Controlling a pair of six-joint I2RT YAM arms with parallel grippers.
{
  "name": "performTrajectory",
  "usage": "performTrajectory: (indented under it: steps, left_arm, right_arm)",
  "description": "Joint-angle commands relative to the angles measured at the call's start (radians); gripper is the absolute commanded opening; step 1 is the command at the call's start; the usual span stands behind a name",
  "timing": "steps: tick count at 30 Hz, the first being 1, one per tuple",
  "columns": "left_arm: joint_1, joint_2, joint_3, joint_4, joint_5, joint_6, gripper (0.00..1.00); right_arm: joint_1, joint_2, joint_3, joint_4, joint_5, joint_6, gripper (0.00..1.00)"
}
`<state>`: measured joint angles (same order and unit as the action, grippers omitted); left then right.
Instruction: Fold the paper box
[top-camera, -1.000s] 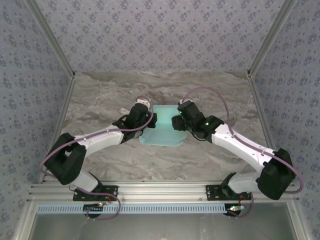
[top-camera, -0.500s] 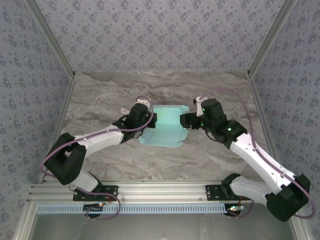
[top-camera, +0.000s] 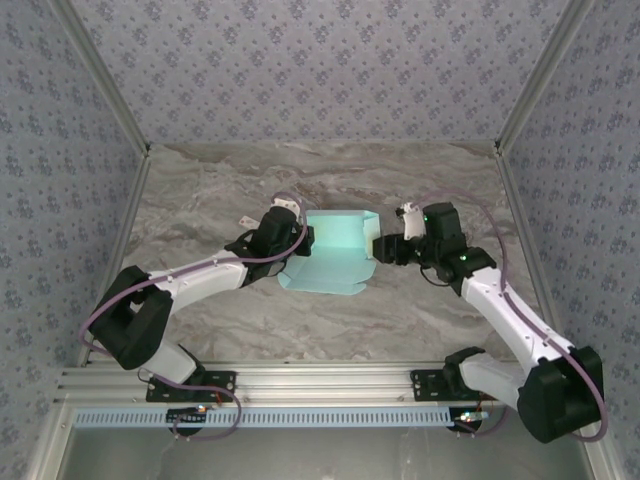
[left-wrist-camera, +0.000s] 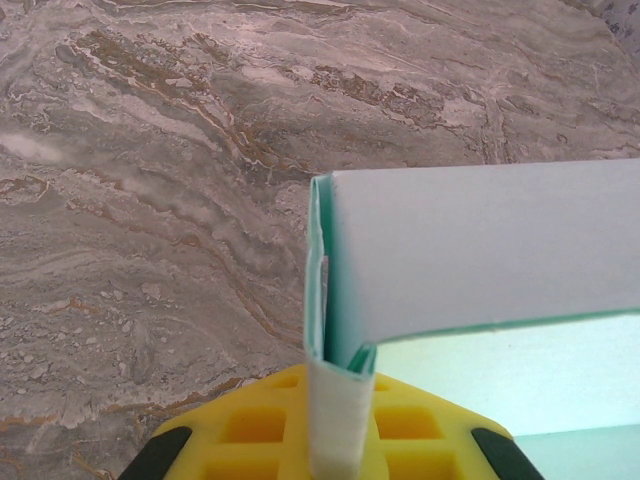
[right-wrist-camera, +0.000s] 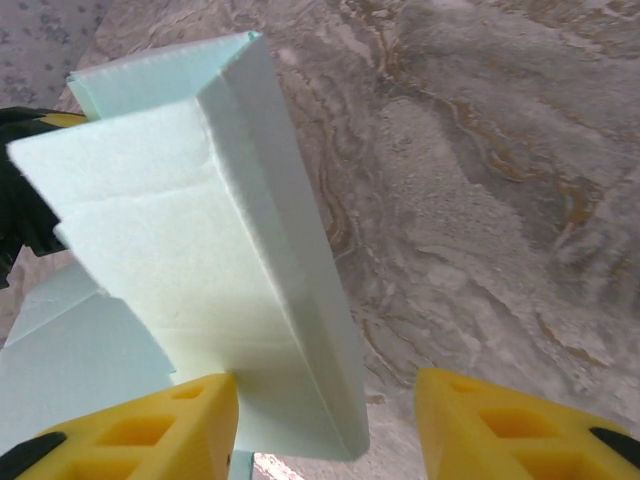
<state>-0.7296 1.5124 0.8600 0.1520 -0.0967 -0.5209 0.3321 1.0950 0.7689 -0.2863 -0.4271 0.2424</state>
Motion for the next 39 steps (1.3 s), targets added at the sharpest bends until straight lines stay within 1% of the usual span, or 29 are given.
performTrajectory:
  steps: [1, 5, 11, 15, 18, 22, 25, 27, 29, 33, 35, 39]
  left_arm:
    - [-0.006, -0.017, 0.009, -0.002, 0.018, 0.015, 0.03]
    - [-0.007, -0.014, 0.011, -0.003, 0.026, 0.016, 0.03]
    - [-0.006, -0.012, 0.013, -0.003, 0.032, 0.018, 0.03]
    - [-0.006, -0.011, 0.016, -0.004, 0.035, 0.019, 0.03]
    - [-0.007, -0.006, 0.022, -0.008, 0.039, 0.021, 0.03]
    - [-0.006, 0.0, 0.029, -0.009, 0.042, 0.022, 0.03]
    - [-0.006, 0.006, 0.032, -0.009, 0.045, 0.023, 0.03]
    - [-0.006, 0.007, 0.033, -0.01, 0.045, 0.023, 0.03]
    - [-0.006, 0.005, 0.032, -0.009, 0.048, 0.024, 0.03]
    - [-0.006, 0.003, 0.032, -0.011, 0.046, 0.026, 0.03]
    - [-0.006, 0.003, 0.03, -0.009, 0.046, 0.024, 0.03]
    - [-0.006, 0.003, 0.027, -0.006, 0.046, 0.023, 0.03]
  right_arm:
    - [-0.004, 0.037, 0.016, 0.082, -0.078, -0.024, 0.47]
    - [0.0, 0.08, 0.027, 0.108, -0.083, -0.025, 0.4]
    - [0.024, 0.11, 0.055, 0.113, -0.061, -0.035, 0.4]
    - [0.047, 0.126, 0.08, 0.095, 0.004, -0.047, 0.4]
    - [0.085, 0.132, 0.103, 0.078, 0.089, -0.054, 0.37]
    - [0.153, 0.142, 0.136, 0.047, 0.255, -0.048, 0.33]
    - [0.22, 0.159, 0.162, 0.012, 0.427, -0.035, 0.33]
    - [0.259, 0.174, 0.185, -0.015, 0.554, 0.001, 0.32]
    - [0.3, 0.195, 0.214, -0.053, 0.681, 0.031, 0.3]
    - [0.372, 0.246, 0.276, -0.144, 0.889, 0.097, 0.24]
    - [0.405, 0.275, 0.303, -0.18, 0.976, 0.132, 0.21]
    - [0.45, 0.331, 0.353, -0.254, 1.101, 0.206, 0.14]
